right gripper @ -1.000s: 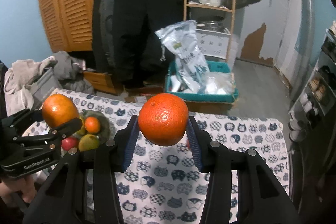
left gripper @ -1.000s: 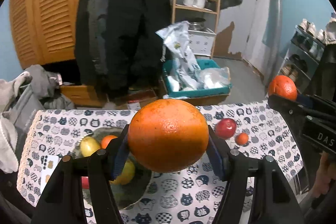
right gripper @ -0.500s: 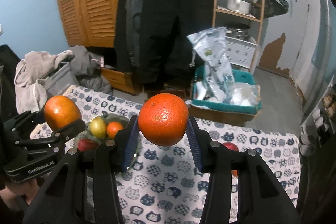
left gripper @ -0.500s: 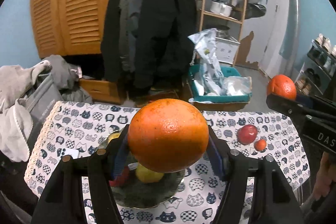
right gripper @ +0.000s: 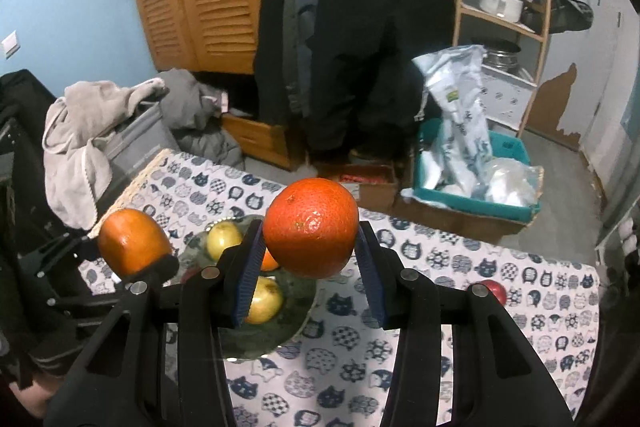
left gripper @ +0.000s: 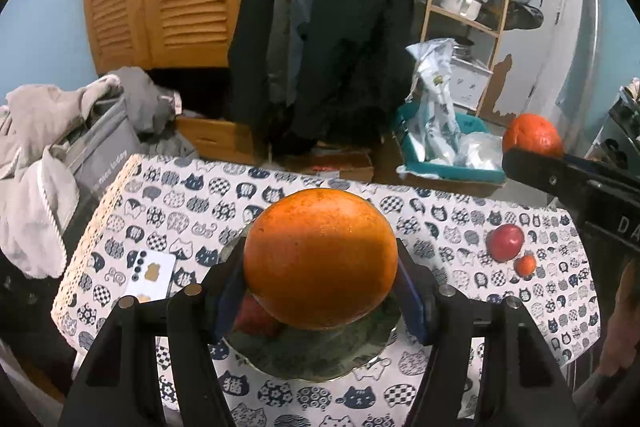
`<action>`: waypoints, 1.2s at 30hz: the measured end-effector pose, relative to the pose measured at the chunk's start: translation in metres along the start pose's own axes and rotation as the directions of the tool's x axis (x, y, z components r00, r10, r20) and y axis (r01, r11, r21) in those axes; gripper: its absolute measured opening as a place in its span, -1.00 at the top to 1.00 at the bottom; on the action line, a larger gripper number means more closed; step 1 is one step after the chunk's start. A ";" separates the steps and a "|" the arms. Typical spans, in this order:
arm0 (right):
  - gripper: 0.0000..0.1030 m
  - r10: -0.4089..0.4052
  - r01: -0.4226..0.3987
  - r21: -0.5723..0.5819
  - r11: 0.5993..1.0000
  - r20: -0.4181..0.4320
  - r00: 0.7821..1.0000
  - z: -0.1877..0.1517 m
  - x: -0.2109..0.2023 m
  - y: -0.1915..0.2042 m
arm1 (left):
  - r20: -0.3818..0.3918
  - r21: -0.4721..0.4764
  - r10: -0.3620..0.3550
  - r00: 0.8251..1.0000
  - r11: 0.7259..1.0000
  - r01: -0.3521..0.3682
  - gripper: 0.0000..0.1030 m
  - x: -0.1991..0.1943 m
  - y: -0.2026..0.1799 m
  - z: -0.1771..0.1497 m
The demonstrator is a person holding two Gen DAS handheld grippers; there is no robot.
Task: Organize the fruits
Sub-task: 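Lower the orange into the bowl with the left tool while the right tool lowers its orange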
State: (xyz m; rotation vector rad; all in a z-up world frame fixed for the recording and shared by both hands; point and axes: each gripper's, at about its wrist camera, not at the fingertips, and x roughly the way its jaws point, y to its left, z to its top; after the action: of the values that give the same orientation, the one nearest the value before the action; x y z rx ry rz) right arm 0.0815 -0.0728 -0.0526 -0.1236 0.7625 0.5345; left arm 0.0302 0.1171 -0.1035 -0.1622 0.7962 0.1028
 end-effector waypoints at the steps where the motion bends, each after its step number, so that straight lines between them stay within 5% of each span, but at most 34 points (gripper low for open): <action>1: 0.13 0.003 -0.003 -0.003 1.000 -0.005 1.000 0.000 0.003 0.003 | -0.007 -0.006 0.004 1.000 1.000 -0.004 -0.32 0.003 0.004 -0.002; 12: 0.13 0.036 -0.037 -0.009 0.999 -0.080 0.996 -0.011 0.043 0.019 | -0.123 -0.065 -0.012 0.992 0.998 0.004 -0.32 0.037 0.023 -0.026; 20: 0.13 0.013 -0.014 -0.002 1.000 -0.182 0.983 -0.035 0.086 0.014 | -0.242 -0.098 -0.039 0.969 0.995 0.016 -0.32 0.076 0.024 -0.054; 36: 0.13 0.029 -0.033 -0.006 0.999 -0.315 0.949 -0.074 0.133 0.014 | -0.348 -0.039 0.009 0.937 0.999 -0.024 -0.32 0.107 0.015 -0.081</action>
State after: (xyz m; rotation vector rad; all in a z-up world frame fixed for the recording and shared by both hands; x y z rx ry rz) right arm 0.1078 -0.0268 -0.1960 -0.2116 1.0752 0.5563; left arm 0.0459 0.1199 -0.2378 -0.2181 1.1501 0.1087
